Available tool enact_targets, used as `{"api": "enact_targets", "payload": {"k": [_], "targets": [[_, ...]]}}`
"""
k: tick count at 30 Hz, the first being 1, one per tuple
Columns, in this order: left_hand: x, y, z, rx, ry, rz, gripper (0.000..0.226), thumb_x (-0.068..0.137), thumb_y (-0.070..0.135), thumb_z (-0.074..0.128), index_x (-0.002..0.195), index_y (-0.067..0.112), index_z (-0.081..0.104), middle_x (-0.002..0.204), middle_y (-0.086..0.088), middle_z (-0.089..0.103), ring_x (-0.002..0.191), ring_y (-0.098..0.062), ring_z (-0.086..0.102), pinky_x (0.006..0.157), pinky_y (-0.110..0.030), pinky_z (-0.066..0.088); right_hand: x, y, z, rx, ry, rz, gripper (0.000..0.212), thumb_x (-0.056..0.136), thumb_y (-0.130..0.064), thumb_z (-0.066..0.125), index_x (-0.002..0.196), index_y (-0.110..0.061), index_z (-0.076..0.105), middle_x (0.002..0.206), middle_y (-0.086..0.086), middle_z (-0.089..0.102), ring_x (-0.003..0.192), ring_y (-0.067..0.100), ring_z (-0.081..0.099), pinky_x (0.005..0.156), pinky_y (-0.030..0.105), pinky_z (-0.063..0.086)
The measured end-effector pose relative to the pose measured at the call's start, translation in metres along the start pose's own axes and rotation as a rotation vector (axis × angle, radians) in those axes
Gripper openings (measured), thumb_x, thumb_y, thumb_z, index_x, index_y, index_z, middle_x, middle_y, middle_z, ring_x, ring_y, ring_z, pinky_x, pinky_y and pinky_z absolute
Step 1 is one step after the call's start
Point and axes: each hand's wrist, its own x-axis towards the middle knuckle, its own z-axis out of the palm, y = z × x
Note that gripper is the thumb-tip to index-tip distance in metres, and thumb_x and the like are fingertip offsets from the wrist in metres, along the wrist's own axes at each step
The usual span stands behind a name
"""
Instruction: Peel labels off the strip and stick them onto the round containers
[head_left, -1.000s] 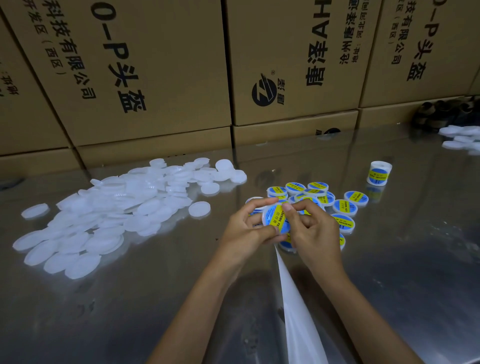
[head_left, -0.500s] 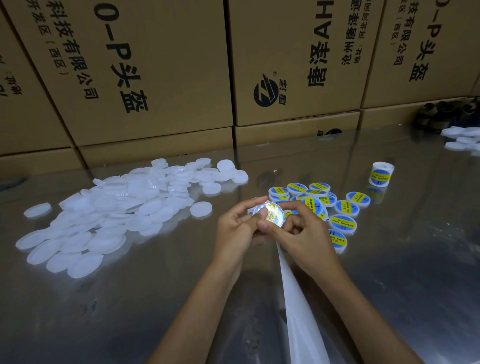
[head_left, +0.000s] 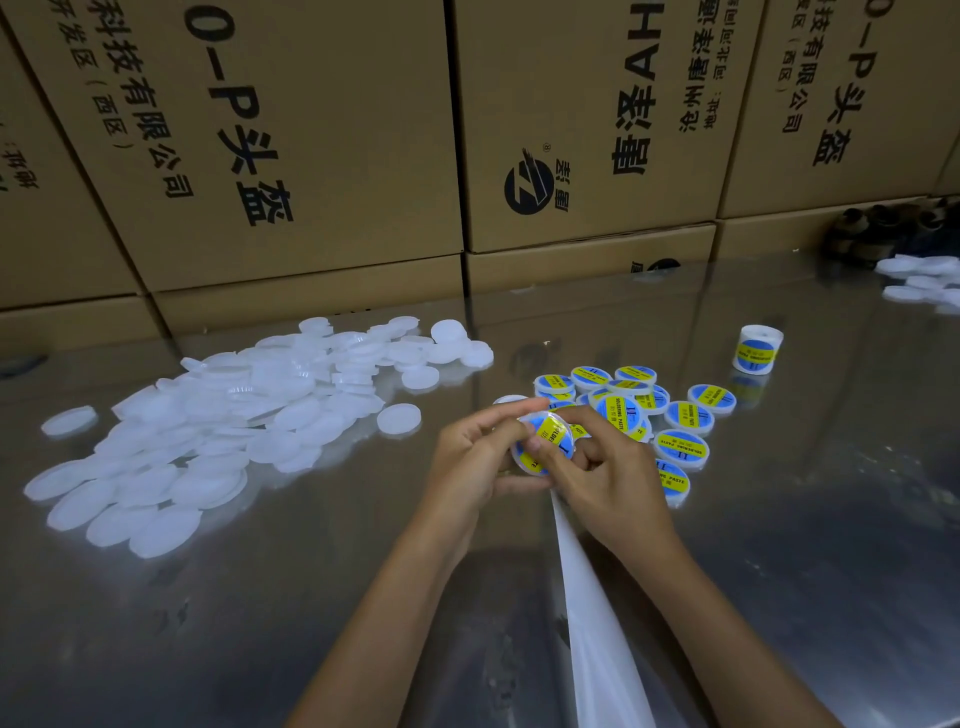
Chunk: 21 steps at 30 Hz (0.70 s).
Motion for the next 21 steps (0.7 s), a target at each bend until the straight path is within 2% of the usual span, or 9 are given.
{"api": "enact_targets", "payload": {"k": [4, 6, 8, 10, 12, 15, 17, 19, 21], "targets": [[-0.002, 0.000, -0.001, 0.024, -0.078, 0.011, 0.036, 0.093, -0.003, 0.053, 0.109, 0.018, 0.078, 0.111, -0.012, 0.075, 0.104, -0.030, 0.072, 0.077, -0.040, 0.062, 0.001, 0.000, -0.001, 0.070, 0.041, 0.037, 0.026, 0.088, -0.057, 0.060, 0.093, -0.033, 0.070, 0.042, -0.005, 0.037, 0.042, 0.010, 0.035, 0.047, 0.031, 0.031], [-0.003, -0.002, 0.000, 0.090, -0.114, 0.033, 0.046, 0.090, -0.011, 0.052, 0.118, 0.019, 0.073, 0.113, -0.011, 0.074, 0.103, -0.024, 0.072, 0.082, -0.038, 0.062, 0.001, -0.001, -0.002, 0.147, 0.047, 0.052, 0.016, 0.092, -0.045, 0.062, 0.088, -0.032, 0.071, 0.043, -0.006, 0.043, 0.042, 0.008, 0.037, 0.047, 0.026, 0.032], [-0.003, -0.004, 0.002, 0.144, -0.116, 0.054, 0.055, 0.087, -0.017, 0.053, 0.123, 0.019, 0.070, 0.111, -0.015, 0.073, 0.098, -0.022, 0.073, 0.082, -0.037, 0.062, 0.002, -0.001, -0.002, 0.177, 0.070, 0.052, 0.014, 0.095, -0.030, 0.063, 0.083, -0.033, 0.069, 0.047, -0.012, 0.052, 0.044, 0.004, 0.044, 0.048, 0.015, 0.033], [-0.003, -0.005, 0.004, 0.136, -0.100, 0.065, 0.052, 0.087, -0.016, 0.057, 0.123, 0.018, 0.070, 0.107, -0.018, 0.074, 0.093, -0.024, 0.073, 0.079, -0.035, 0.062, 0.003, 0.000, -0.002, 0.207, 0.098, 0.067, 0.020, 0.097, -0.021, 0.062, 0.081, -0.031, 0.068, 0.054, -0.018, 0.060, 0.049, 0.001, 0.052, 0.051, 0.009, 0.035], [-0.003, -0.006, 0.004, 0.111, -0.079, 0.069, 0.040, 0.090, -0.010, 0.062, 0.118, 0.017, 0.071, 0.100, -0.015, 0.076, 0.088, -0.024, 0.075, 0.073, -0.031, 0.063, 0.005, 0.001, -0.002, 0.269, 0.089, 0.099, 0.019, 0.098, -0.019, 0.059, 0.085, -0.024, 0.071, 0.064, -0.016, 0.067, 0.057, 0.000, 0.059, 0.057, 0.011, 0.042], [-0.002, -0.005, 0.002, 0.083, -0.019, 0.075, 0.027, 0.092, 0.000, 0.066, 0.115, 0.012, 0.073, 0.096, -0.011, 0.078, 0.081, -0.022, 0.076, 0.065, -0.029, 0.062, 0.005, 0.002, -0.001, 0.306, 0.010, 0.129, 0.021, 0.100, -0.020, 0.054, 0.092, -0.015, 0.073, 0.058, -0.015, 0.063, 0.054, 0.001, 0.056, 0.055, 0.014, 0.042], [-0.001, -0.004, -0.002, 0.045, 0.026, 0.076, 0.024, 0.093, 0.005, 0.066, 0.115, 0.010, 0.073, 0.104, -0.012, 0.077, 0.084, -0.022, 0.075, 0.064, -0.029, 0.061, 0.003, 0.000, -0.001, 0.308, -0.047, 0.124, 0.019, 0.100, -0.024, 0.055, 0.090, -0.019, 0.071, 0.047, -0.016, 0.054, 0.044, 0.002, 0.048, 0.049, 0.011, 0.035], [-0.001, -0.004, -0.006, 0.035, 0.060, 0.077, 0.022, 0.094, 0.007, 0.066, 0.115, 0.012, 0.074, 0.107, -0.013, 0.076, 0.085, -0.022, 0.074, 0.066, -0.031, 0.062, 0.001, -0.001, 0.002, 0.252, -0.102, 0.111, 0.009, 0.094, -0.035, 0.063, 0.092, -0.027, 0.067, 0.041, -0.013, 0.046, 0.039, 0.004, 0.040, 0.046, 0.012, 0.030], [-0.001, -0.004, -0.007, 0.049, 0.090, 0.085, 0.021, 0.094, 0.009, 0.067, 0.112, 0.015, 0.075, 0.099, -0.013, 0.077, 0.082, -0.024, 0.073, 0.067, -0.035, 0.063, -0.002, 0.000, 0.005, 0.108, -0.134, 0.075, 0.025, 0.085, -0.051, 0.068, 0.098, -0.030, 0.062, 0.040, -0.009, 0.039, 0.040, 0.007, 0.035, 0.047, 0.019, 0.028]]}}
